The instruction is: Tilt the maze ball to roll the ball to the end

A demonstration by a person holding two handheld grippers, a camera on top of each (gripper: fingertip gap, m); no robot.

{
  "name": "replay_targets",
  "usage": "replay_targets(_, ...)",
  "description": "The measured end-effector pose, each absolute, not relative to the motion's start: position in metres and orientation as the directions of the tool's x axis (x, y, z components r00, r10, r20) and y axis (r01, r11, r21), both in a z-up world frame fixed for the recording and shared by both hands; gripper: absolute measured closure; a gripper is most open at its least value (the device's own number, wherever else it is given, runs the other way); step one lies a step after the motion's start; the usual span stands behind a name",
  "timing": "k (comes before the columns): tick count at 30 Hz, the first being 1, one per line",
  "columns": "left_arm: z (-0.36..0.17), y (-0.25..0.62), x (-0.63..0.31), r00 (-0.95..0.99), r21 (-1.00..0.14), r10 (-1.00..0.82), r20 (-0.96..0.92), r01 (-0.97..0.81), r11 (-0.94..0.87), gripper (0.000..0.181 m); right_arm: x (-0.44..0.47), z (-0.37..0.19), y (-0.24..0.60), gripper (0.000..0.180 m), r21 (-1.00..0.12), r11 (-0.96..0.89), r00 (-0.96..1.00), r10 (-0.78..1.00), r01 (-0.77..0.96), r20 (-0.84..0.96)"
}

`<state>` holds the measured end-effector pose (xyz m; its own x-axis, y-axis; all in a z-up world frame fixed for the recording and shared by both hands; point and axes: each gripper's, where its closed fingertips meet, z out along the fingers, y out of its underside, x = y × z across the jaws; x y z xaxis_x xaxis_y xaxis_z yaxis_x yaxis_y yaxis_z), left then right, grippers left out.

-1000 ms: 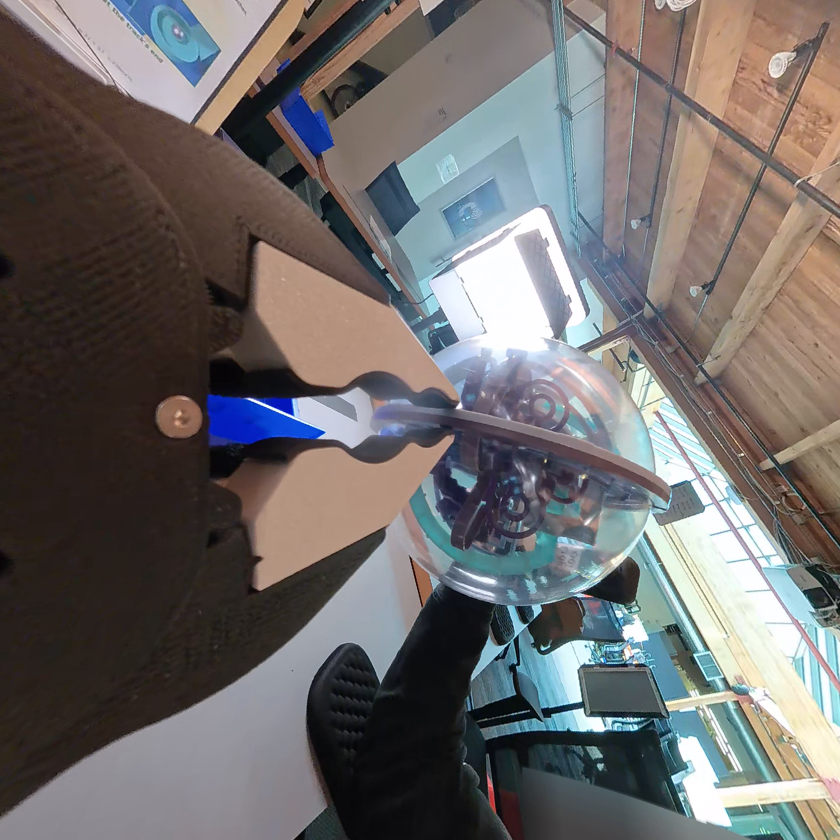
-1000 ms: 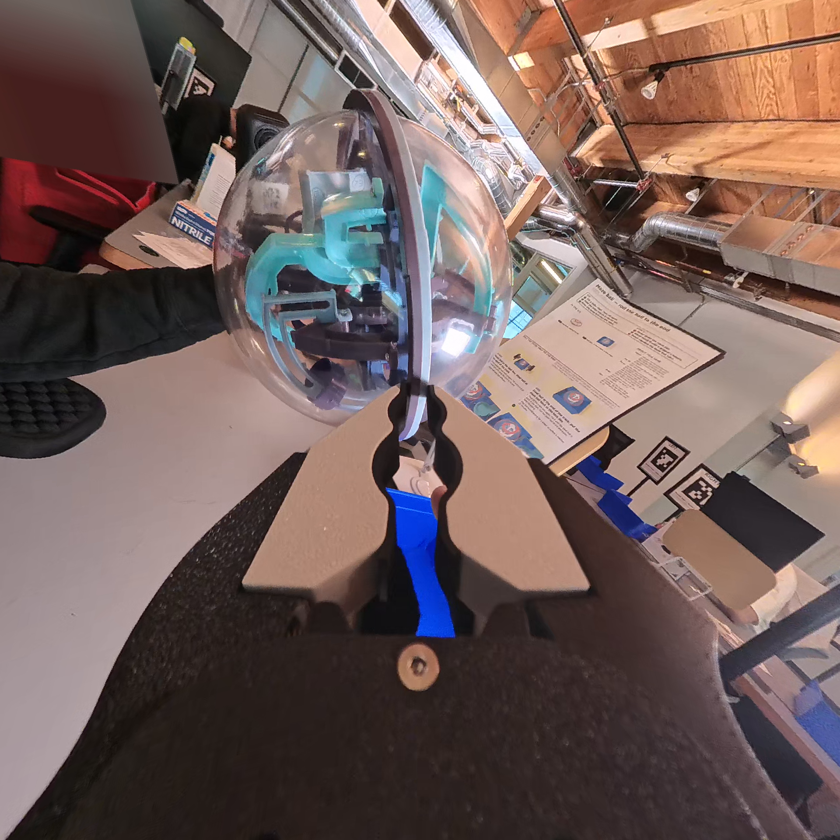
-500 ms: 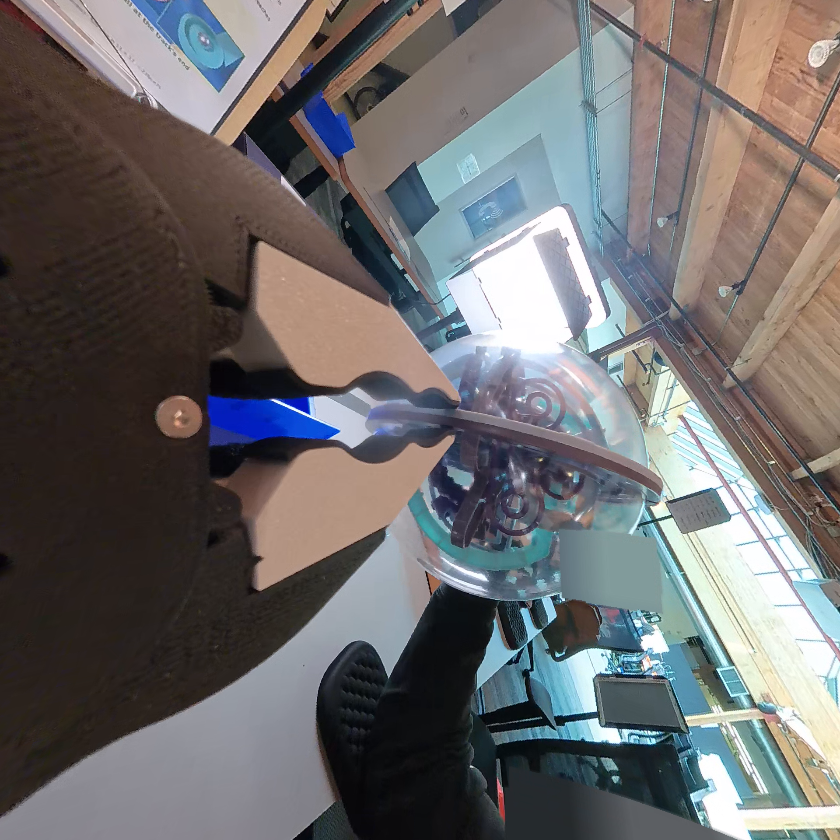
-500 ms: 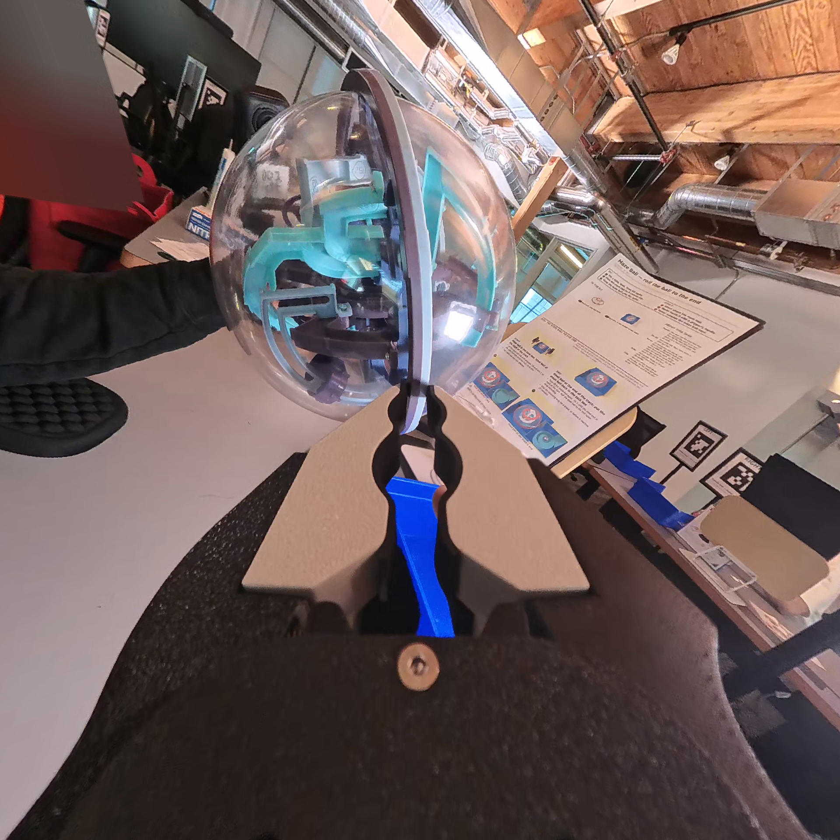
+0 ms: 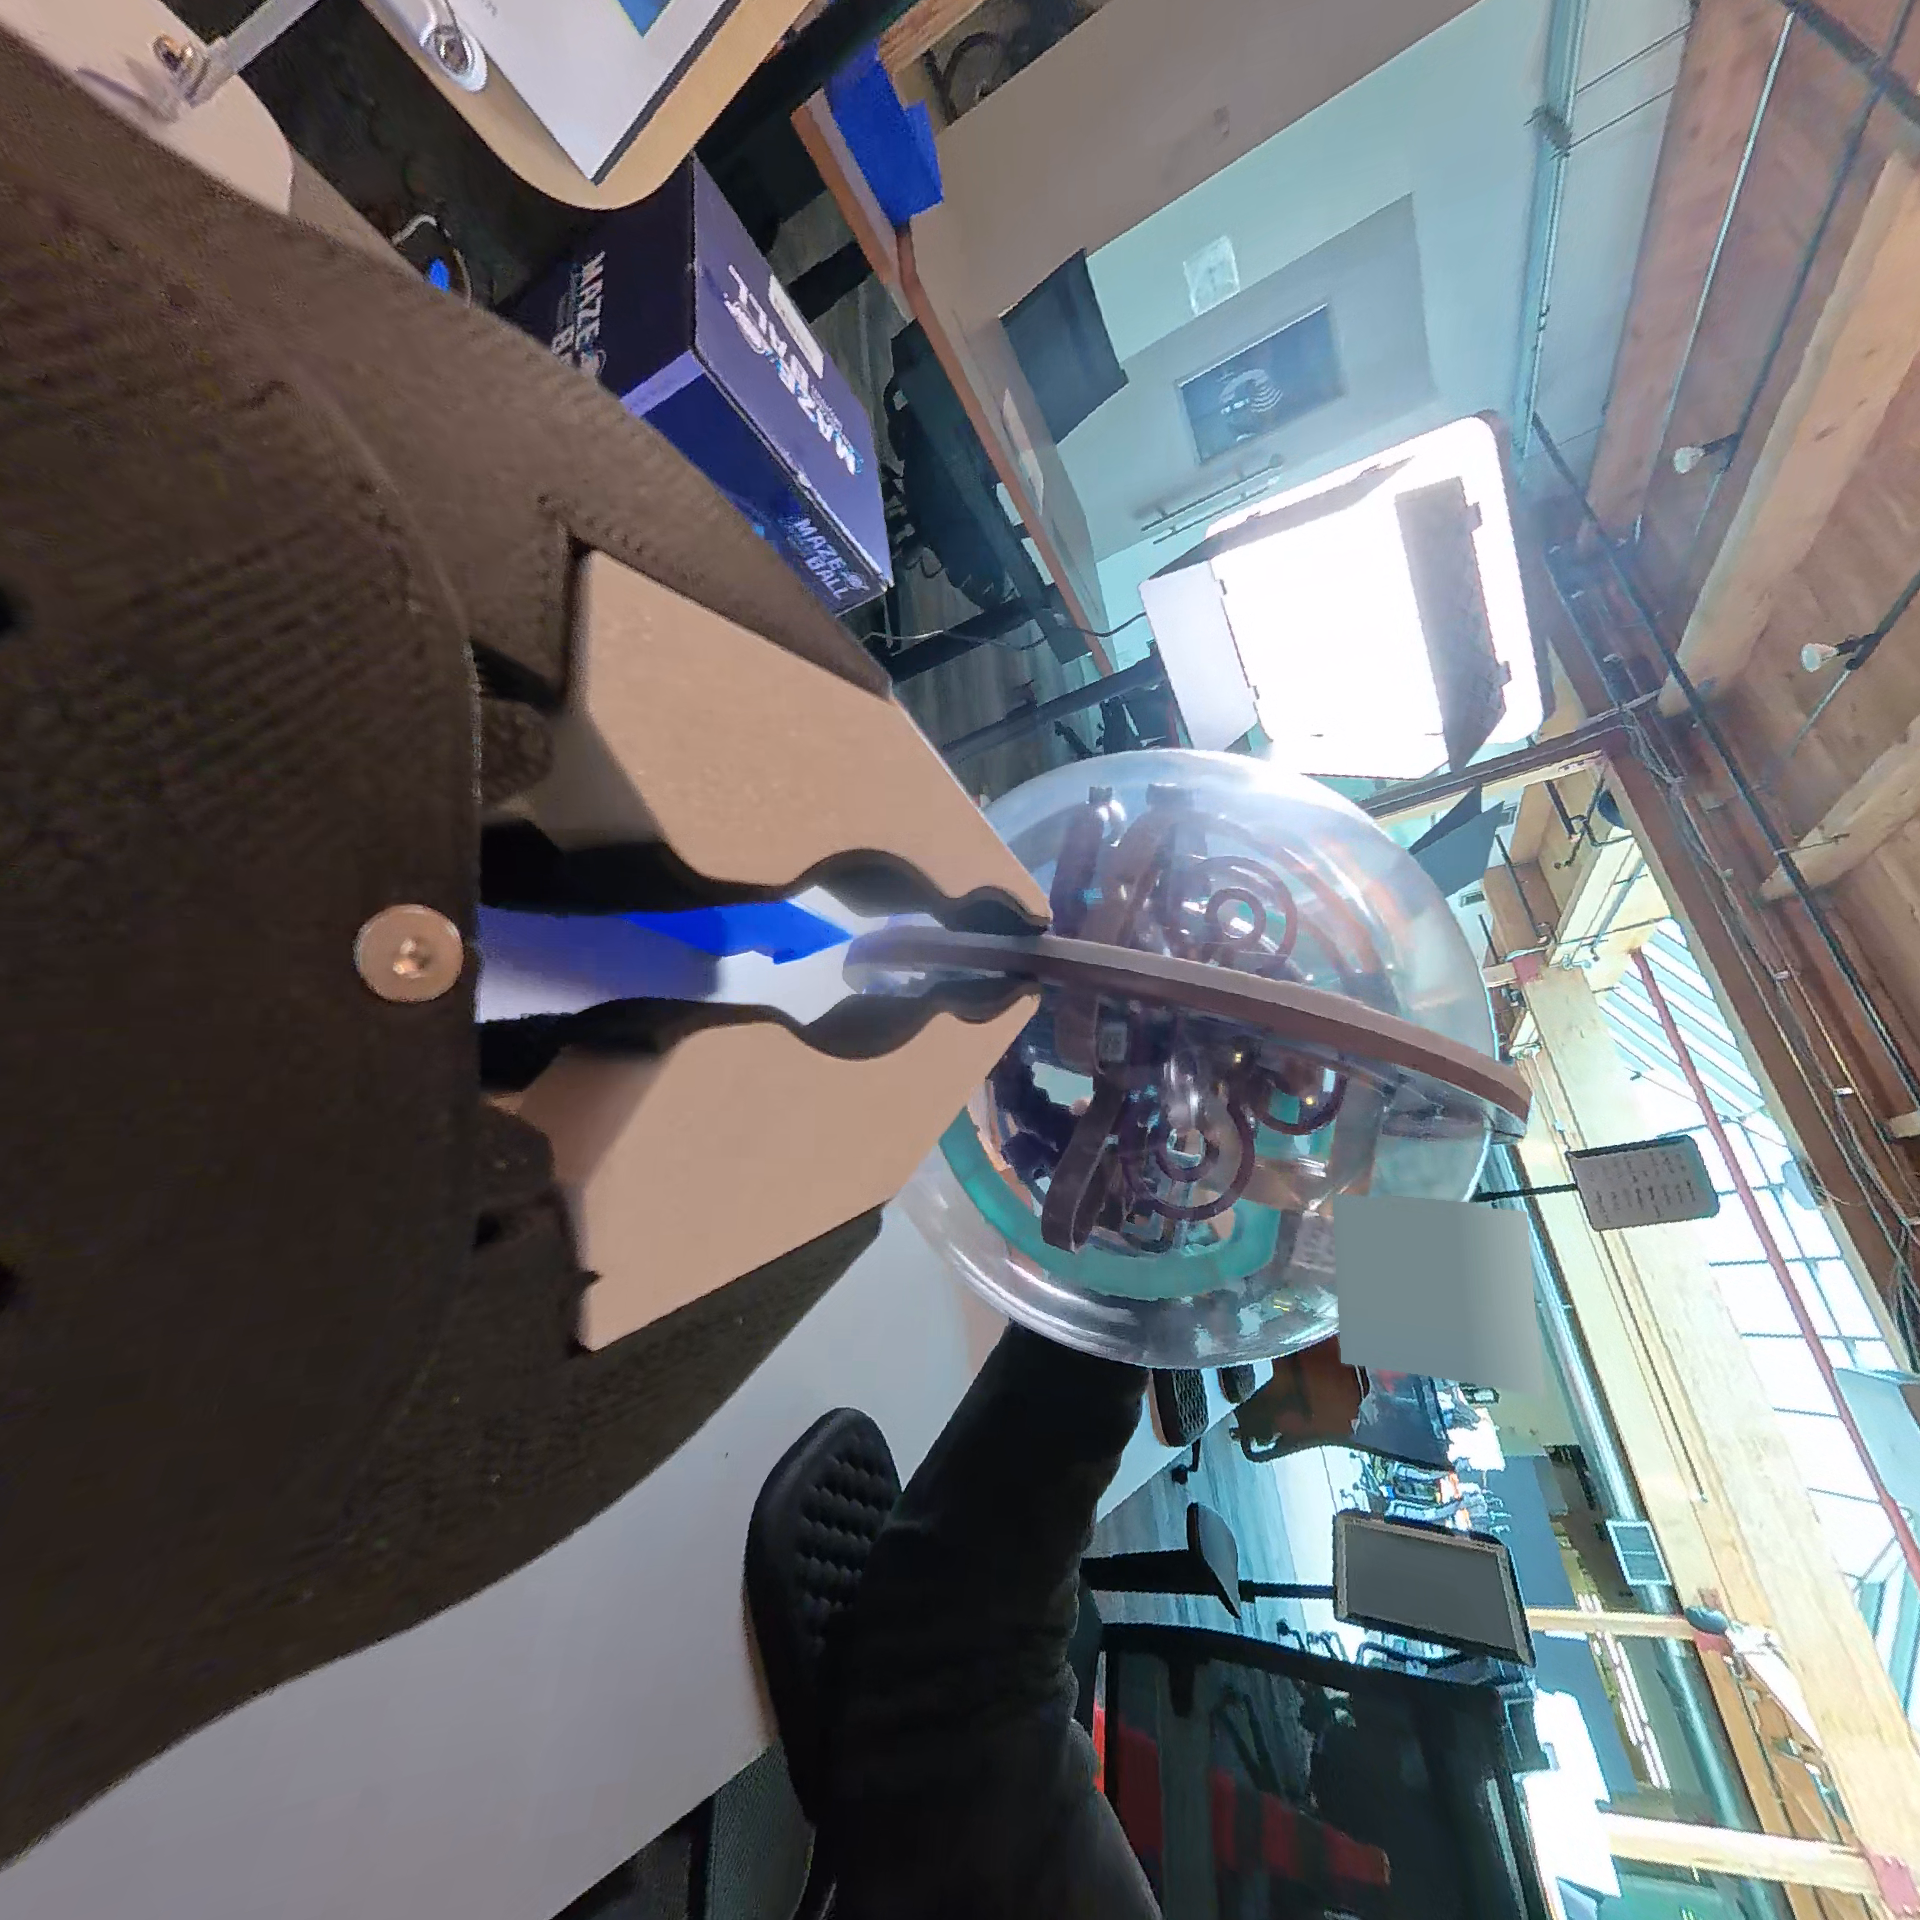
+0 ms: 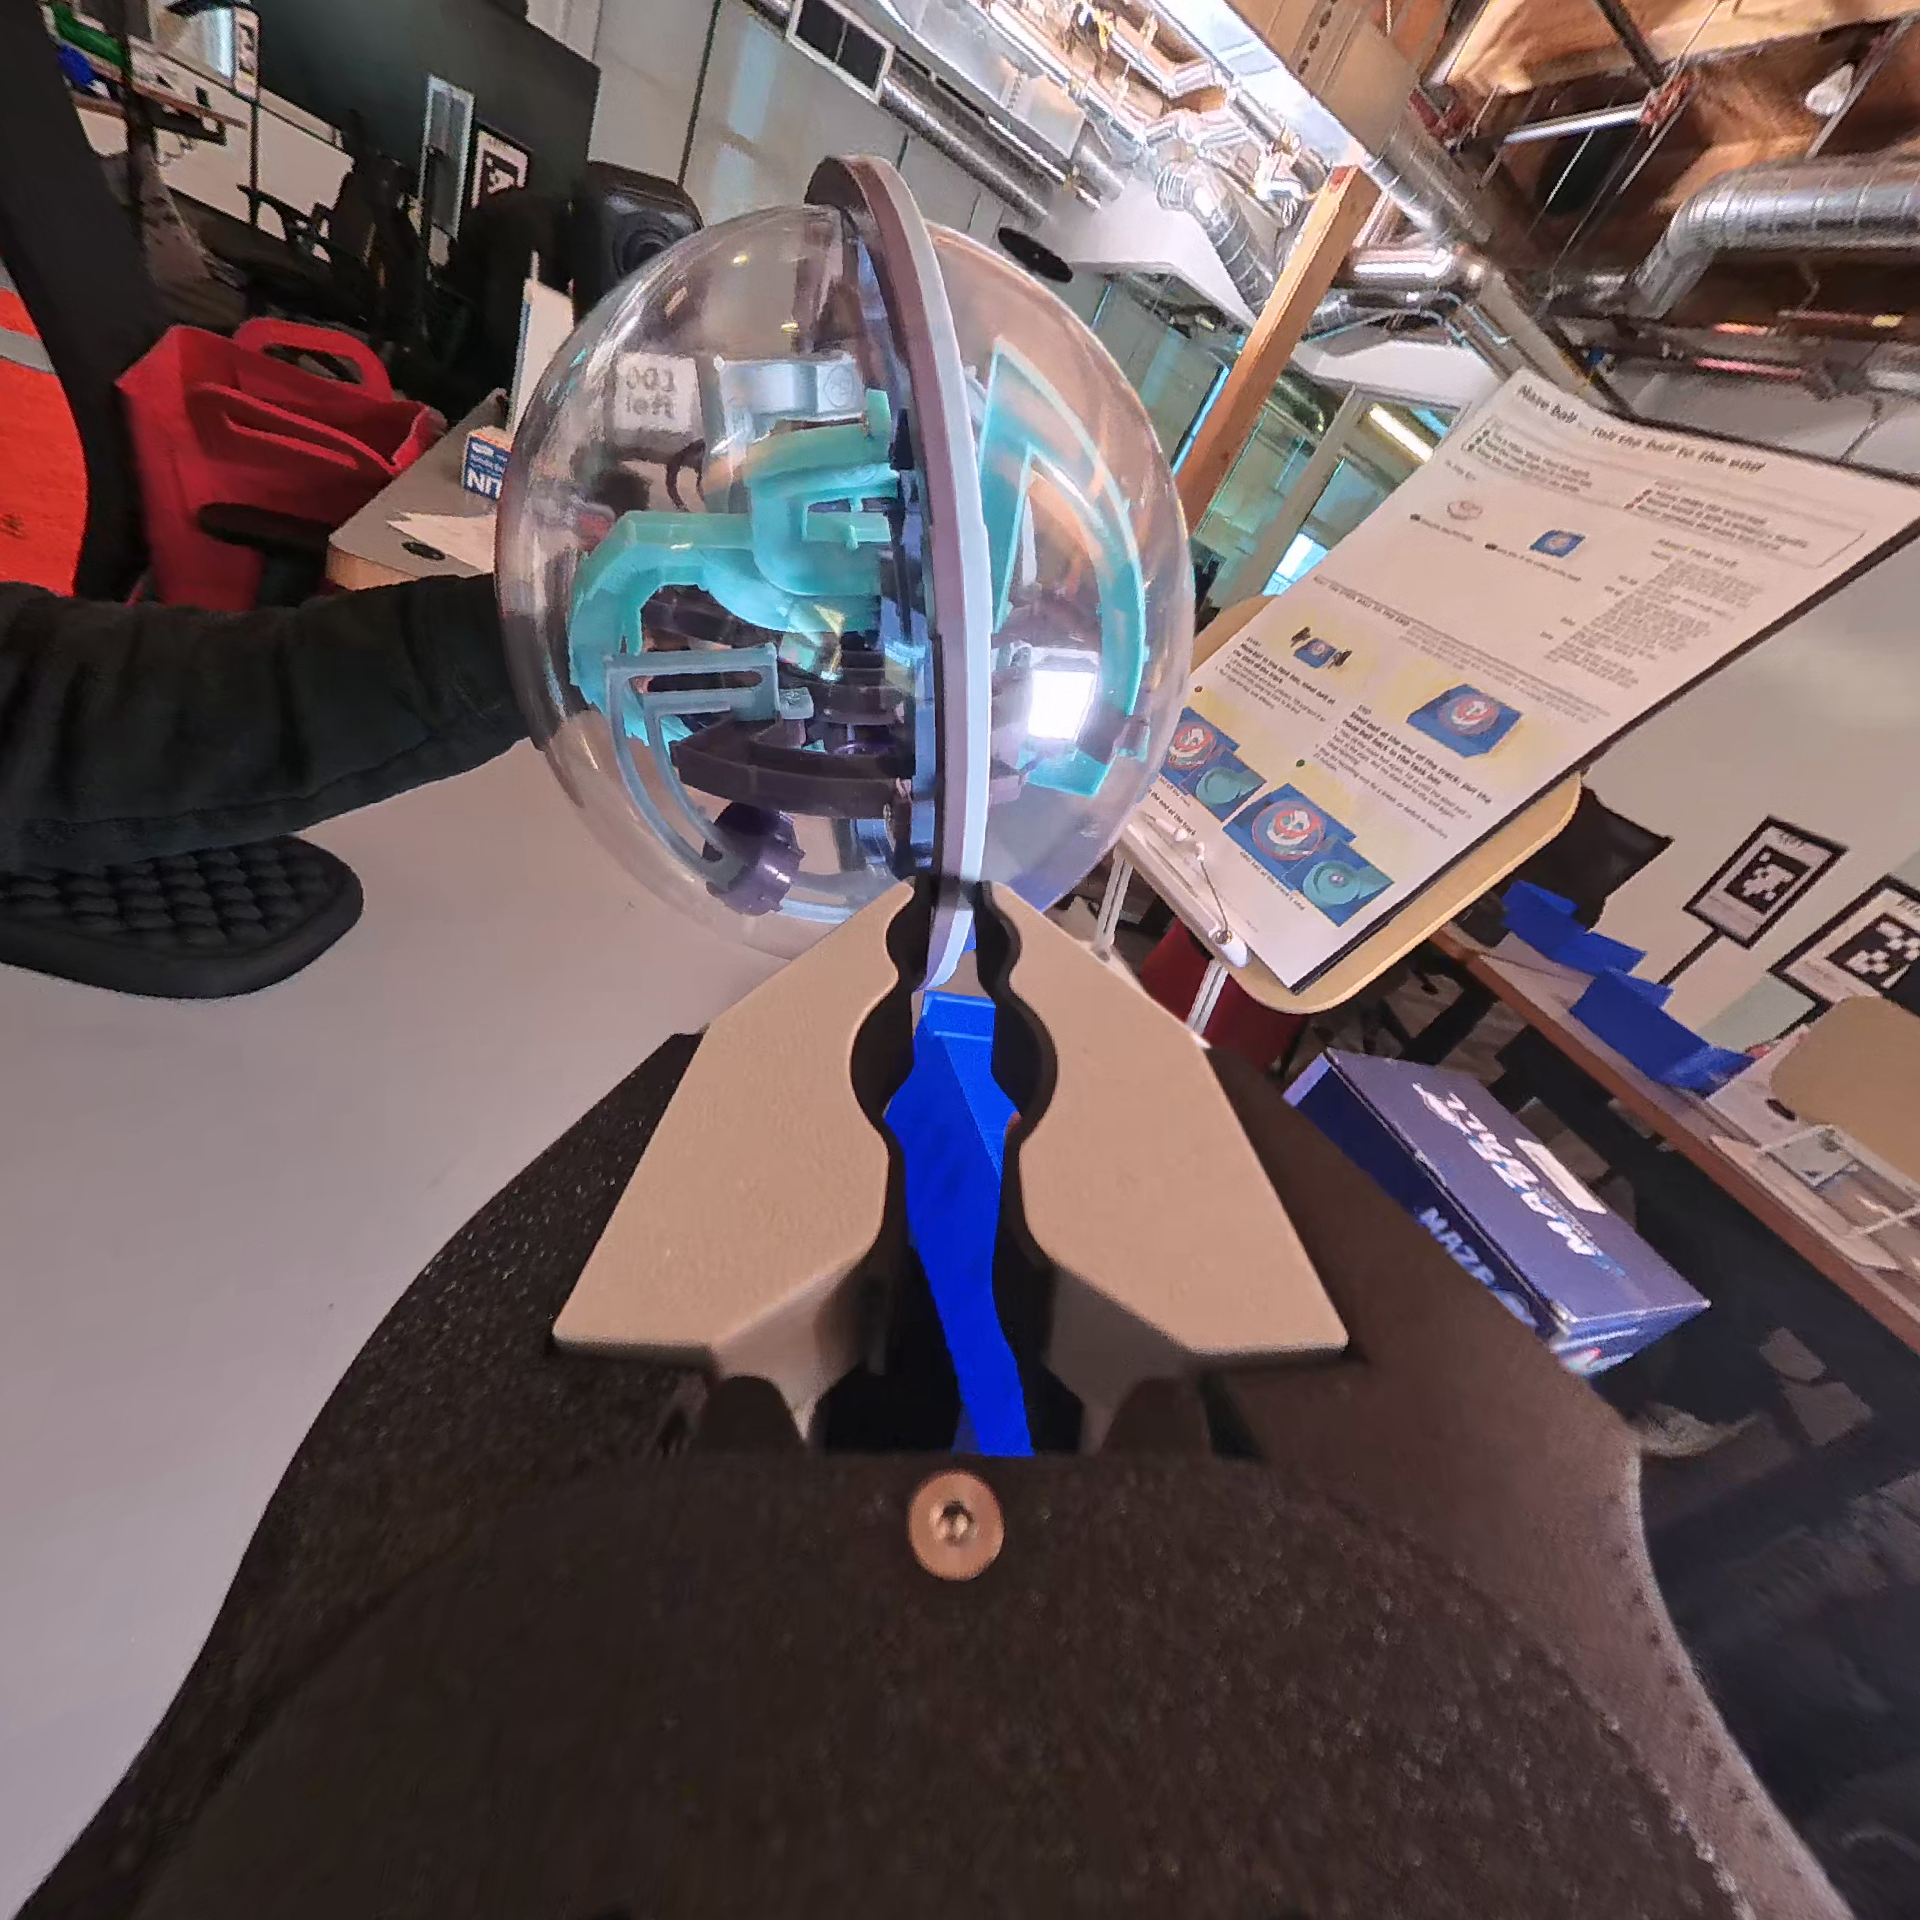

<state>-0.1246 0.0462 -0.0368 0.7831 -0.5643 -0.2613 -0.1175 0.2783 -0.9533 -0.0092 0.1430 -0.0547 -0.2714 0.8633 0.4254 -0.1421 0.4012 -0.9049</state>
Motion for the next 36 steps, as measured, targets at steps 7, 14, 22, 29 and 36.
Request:
replay_targets(7,-0.064,0.066,-0.133,0.789,-0.976,-0.586,-0.184,-0.075,0.206,0.173,-0.015,-0.072,0.160,0.173,-0.931,0.355,-0.283,0.887,-0.091,0.366)
replay_targets(14,-0.081,0.078,-0.136,0.788,-0.986,-0.600,-0.138,-0.053,0.157,0.174,-0.018,-0.083,0.171,0.173,-0.946,0.318,-0.286,0.902,-0.066,0.323)
replay_targets(22,-0.089,0.082,-0.139,0.790,-0.990,-0.602,-0.117,-0.044,0.135,0.173,-0.020,-0.089,0.175,0.173,-0.949,0.310,-0.287,0.906,-0.051,0.311)
replay_targets(29,-0.093,0.084,-0.140,0.791,-0.992,-0.604,-0.104,-0.037,0.122,0.174,-0.021,-0.092,0.176,0.173,-0.953,0.301,-0.290,0.909,-0.044,0.300)
replay_targets(36,-0.095,0.085,-0.142,0.792,-0.993,-0.603,-0.097,-0.033,0.117,0.174,-0.023,-0.096,0.178,0.173,-0.955,0.294,-0.295,0.911,-0.031,0.290)
